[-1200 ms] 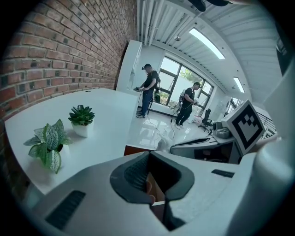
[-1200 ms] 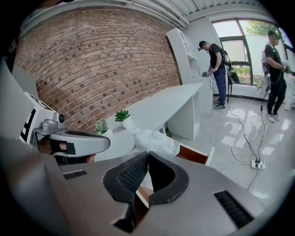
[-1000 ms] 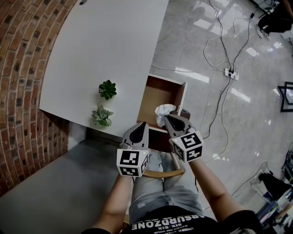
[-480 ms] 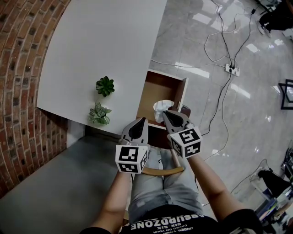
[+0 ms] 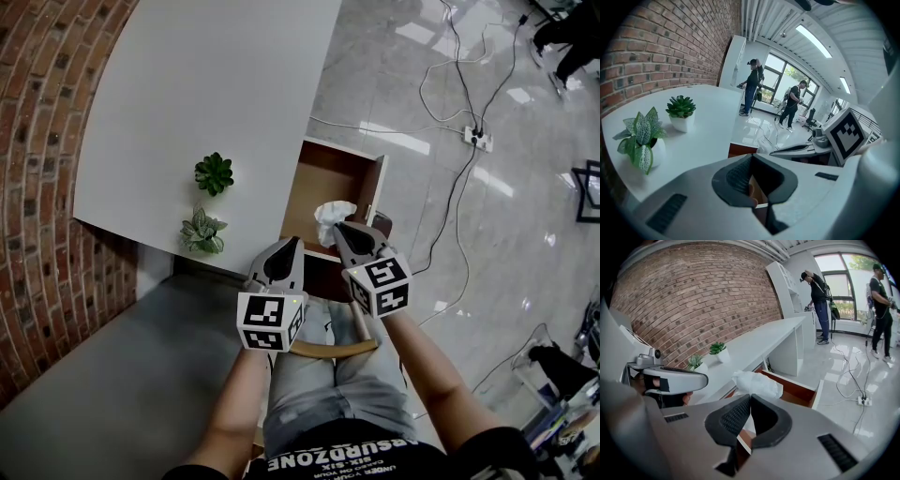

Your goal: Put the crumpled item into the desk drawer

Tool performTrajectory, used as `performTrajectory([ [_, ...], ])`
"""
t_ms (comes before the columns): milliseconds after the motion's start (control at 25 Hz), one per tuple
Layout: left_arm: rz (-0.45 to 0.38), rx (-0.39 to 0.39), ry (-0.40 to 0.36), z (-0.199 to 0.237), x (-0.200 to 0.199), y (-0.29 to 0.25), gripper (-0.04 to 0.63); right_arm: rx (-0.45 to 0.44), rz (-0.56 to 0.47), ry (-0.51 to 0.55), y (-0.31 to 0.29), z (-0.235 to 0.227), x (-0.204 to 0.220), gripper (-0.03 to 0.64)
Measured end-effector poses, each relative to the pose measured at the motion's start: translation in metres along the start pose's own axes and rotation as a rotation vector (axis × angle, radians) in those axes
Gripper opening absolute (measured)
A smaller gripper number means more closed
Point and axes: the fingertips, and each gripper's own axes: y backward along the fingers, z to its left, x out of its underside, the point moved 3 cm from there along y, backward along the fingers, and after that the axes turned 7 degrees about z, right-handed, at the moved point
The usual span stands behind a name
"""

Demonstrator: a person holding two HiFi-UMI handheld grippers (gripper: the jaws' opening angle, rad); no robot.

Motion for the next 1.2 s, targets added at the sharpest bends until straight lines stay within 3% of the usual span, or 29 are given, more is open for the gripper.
performTrajectory([
  [1200,0.035,0.012,-0.001,0.009,0.009,-0.015,0.006,0.027,0.072,-0.068,-0.039,-0.016,0.022,0.0],
])
